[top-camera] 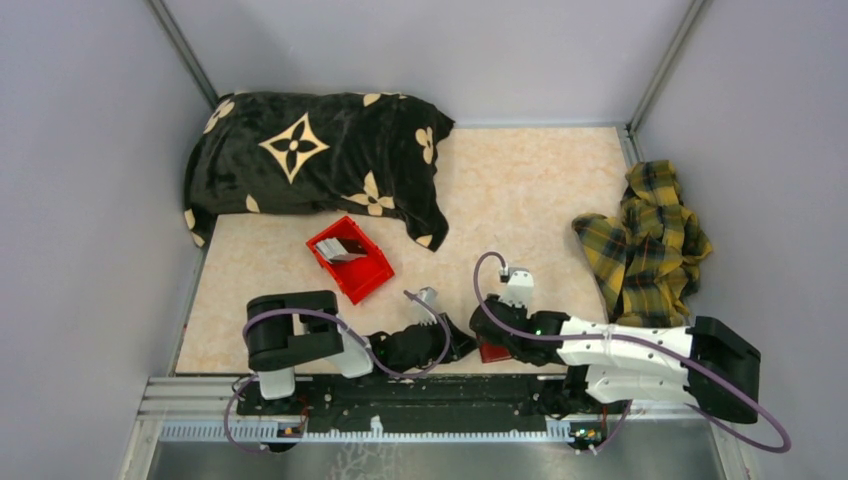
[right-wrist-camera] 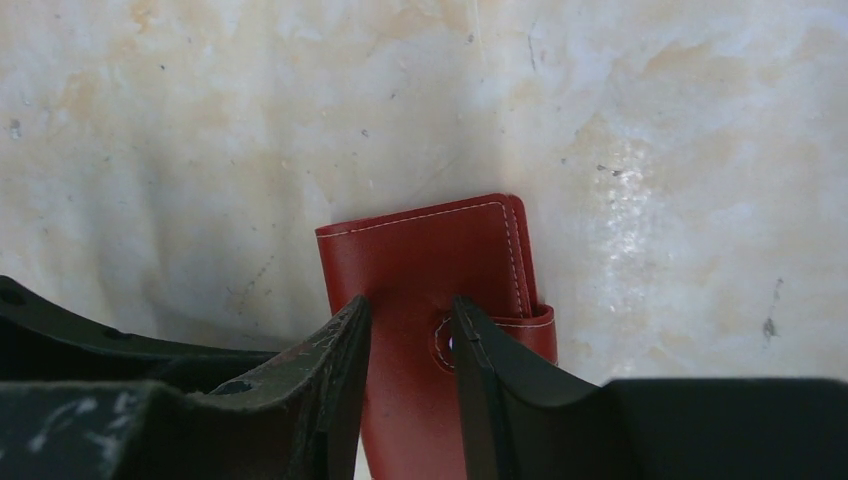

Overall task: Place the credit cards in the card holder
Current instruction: Close the card holder at the center of the board.

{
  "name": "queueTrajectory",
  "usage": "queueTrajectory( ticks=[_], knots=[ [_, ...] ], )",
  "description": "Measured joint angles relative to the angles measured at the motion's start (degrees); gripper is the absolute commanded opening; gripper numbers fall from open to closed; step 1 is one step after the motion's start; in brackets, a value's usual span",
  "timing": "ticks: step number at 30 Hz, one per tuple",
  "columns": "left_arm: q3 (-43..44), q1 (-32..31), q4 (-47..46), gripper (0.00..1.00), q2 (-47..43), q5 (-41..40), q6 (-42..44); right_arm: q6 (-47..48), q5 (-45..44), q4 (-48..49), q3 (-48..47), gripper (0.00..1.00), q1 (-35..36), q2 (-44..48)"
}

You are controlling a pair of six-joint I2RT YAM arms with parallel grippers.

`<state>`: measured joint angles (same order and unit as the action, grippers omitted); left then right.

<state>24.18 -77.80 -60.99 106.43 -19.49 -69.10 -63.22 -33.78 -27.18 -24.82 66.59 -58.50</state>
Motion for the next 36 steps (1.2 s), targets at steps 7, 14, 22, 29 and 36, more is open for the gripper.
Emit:
queueTrajectory(
  ticks=[7, 14, 22, 29, 36],
  knots=[
    [1.7, 0.0, 4.9, 0.4, -1.6, -1.1, 2.1, 0.5, -0.9, -5.9, -1.6, 0.37, 0.1, 0.4],
    [2.4, 0.0, 6.0, 0.4, -1.7, -1.5, 2.6, 3.1, -5.2, -9.8, -3.4, 0.38, 0.1, 4.2],
    [3.4, 0.0, 9.7, 0.4, -3.0, -1.7, 3.8, 5.1, -10.5, -13.2, -7.2, 0.19, 0.1, 7.3],
    [4.0, -0.2, 12.4, 0.39, -3.9, -2.1, 4.2, 3.8, -8.5, -15.7, -5.5, 0.0, 0.7, 7.5],
    [5.0, -0.2, 16.4, 0.38, -5.1, -1.9, 4.0, -2.3, -5.4, -16.7, -1.0, 0.0, 2.4, 7.7]
  ],
)
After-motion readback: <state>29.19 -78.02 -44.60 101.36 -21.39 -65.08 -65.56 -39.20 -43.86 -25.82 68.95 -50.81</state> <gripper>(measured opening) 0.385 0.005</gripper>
